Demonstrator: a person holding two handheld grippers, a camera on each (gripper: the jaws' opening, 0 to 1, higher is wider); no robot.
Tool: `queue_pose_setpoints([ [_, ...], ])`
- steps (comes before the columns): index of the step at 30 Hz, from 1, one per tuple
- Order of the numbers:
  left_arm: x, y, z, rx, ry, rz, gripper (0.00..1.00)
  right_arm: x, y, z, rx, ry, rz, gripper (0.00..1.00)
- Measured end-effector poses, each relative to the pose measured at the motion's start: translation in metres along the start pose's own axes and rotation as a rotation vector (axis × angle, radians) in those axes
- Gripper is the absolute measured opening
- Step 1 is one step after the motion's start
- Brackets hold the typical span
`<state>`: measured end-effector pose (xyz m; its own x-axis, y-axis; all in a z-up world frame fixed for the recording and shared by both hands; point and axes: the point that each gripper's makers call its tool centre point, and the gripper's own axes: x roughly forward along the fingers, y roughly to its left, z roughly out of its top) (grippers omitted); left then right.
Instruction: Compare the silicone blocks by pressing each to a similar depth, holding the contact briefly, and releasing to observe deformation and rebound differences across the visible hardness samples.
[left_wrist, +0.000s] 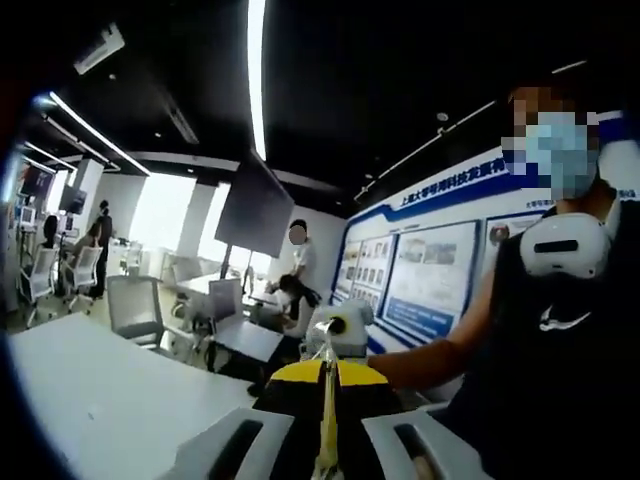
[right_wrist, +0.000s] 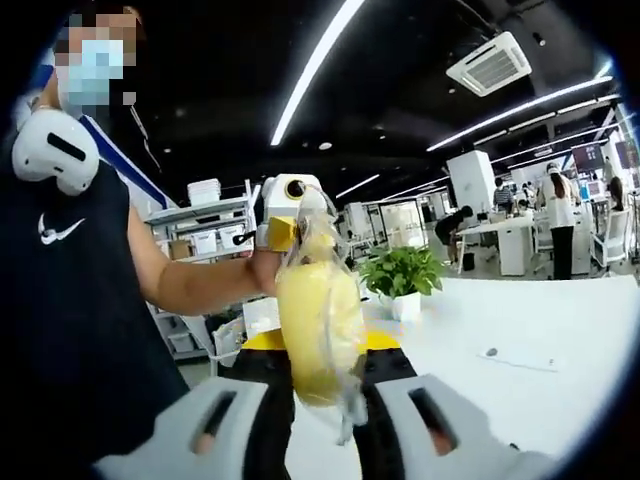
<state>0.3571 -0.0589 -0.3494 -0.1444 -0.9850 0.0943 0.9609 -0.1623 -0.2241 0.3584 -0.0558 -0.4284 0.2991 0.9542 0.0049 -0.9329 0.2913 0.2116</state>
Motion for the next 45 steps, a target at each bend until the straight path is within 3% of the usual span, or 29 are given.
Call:
queue_pose_setpoints([
  [2,0.001,0.001,0.001,0.000,0.003,0.011,0.20,0.000,-0.001,-0.005,-0.004,0.026,-0.006,0.14],
  [4,0.003,0.008,-0.002,0.052,0.023,0.051,0.24,0.000,0.000,-0.005,-0.002,0.025,-0.002,0.13],
  [16,0.007,0.011,-0.019,-0.021,0.058,0.044,0.19,0.001,-0.001,-0.007,-0.014,0.049,-0.003,0.11],
  [21,0.003,0.011,-0.017,-0.047,0.025,0.037,0.13,0.002,0.000,-0.009,-0.020,0.066,0.000,0.09],
  [22,0.003,0.010,-0.016,-0.039,0.020,0.037,0.09,0.002,0.000,-0.009,-0.017,0.071,0.002,0.09],
  [29,0.003,0.010,-0.016,-0.013,0.007,0.047,0.09,0.004,0.000,-0.006,0.003,0.073,0.007,0.08],
  [35,0.005,0.009,-0.020,-0.006,0.035,0.062,0.06,0.005,0.002,-0.008,0.006,0.089,0.014,0.08],
  [38,0.005,0.010,-0.020,0.066,0.053,0.081,0.00,0.004,0.003,-0.008,0.013,0.091,0.014,0.08],
  [40,0.007,0.008,-0.021,0.058,0.064,0.086,0.00,0.003,0.002,-0.008,0.015,0.091,0.012,0.08],
  [45,0.007,0.007,-0.015,0.068,0.046,0.092,0.00,0.003,0.003,-0.003,0.039,0.070,0.021,0.08],
])
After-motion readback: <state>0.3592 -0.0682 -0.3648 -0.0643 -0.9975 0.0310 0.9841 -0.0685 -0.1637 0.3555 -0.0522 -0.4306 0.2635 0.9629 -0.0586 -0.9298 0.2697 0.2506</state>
